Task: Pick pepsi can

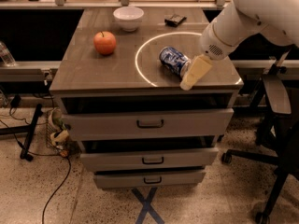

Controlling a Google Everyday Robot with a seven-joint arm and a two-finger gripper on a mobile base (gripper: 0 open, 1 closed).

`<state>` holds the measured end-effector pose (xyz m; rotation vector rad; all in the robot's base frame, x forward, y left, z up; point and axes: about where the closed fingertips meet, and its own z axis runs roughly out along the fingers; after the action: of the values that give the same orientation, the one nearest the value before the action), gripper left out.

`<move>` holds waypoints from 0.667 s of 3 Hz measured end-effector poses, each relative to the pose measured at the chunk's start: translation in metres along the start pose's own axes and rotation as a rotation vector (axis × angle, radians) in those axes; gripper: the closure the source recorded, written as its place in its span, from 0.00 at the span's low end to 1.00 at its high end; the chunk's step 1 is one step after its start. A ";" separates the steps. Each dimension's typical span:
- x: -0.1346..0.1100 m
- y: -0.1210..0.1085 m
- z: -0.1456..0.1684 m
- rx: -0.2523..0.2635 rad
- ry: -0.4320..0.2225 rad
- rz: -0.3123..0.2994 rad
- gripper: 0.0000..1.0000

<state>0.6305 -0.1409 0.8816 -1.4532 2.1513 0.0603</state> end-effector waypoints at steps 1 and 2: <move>-0.001 -0.020 0.028 0.015 -0.028 0.061 0.00; -0.006 -0.028 0.047 -0.014 -0.050 0.128 0.19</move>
Offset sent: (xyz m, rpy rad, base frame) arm 0.0629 0.0145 -0.0392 0.1659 0.0757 -0.1407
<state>0.6756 -0.1321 0.8518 -1.3061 2.2052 0.1565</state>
